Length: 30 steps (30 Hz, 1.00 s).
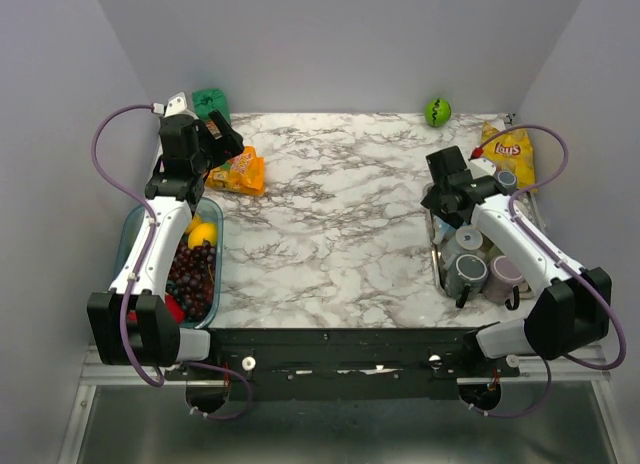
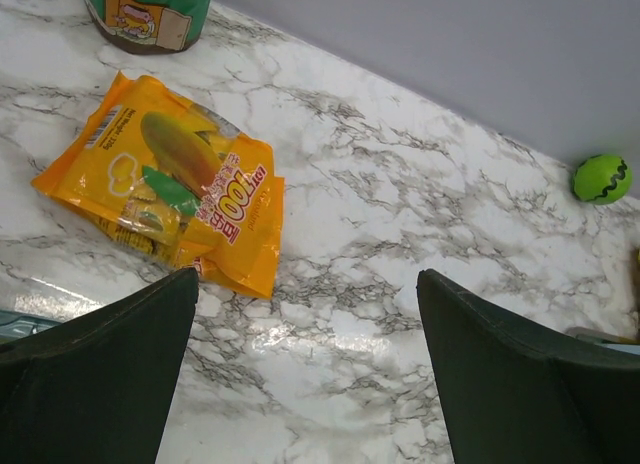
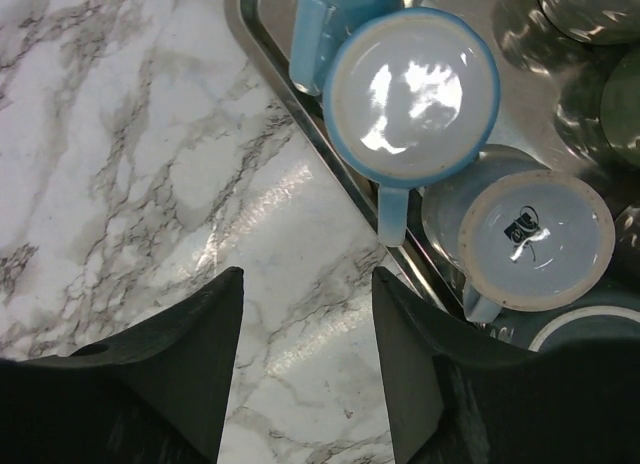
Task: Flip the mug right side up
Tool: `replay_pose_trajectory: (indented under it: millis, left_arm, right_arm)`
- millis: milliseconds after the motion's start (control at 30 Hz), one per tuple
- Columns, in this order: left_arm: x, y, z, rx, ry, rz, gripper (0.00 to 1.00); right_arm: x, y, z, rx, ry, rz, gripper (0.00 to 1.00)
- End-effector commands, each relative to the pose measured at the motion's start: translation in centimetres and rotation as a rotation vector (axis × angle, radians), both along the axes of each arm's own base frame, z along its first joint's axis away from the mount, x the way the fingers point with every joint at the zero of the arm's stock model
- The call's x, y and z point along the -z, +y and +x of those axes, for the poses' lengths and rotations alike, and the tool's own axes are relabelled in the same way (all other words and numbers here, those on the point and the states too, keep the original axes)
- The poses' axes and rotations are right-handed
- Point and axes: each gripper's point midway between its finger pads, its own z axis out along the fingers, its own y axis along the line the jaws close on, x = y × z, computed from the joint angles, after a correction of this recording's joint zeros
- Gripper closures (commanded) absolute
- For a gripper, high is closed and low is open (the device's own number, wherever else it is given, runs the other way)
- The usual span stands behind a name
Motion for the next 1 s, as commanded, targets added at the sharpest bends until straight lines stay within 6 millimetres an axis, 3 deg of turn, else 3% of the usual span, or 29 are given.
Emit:
replay_pose_trajectory:
  millis: [0, 700, 967]
  left_arm:
    - [-0.3, -0.6, 0.3, 0.024, -0.023, -0.034, 0.01]
    - [0.8, -0.8, 0.4, 0.019, -0.004, -0.061, 0.01]
    - [1.4, -0.8, 0.3, 0.014, 0.010, -0.065, 0.01]
  right_arm:
    - [2.0, -1.6, -0.7, 0.057, 0.040, -0.088, 0.39]
    - [6.7, -2.7, 1.0, 0.025, 0.148, -0.222, 0.39]
    - [7.8, -3.5, 1.3, 0.012, 0.161, -0.220, 0.50]
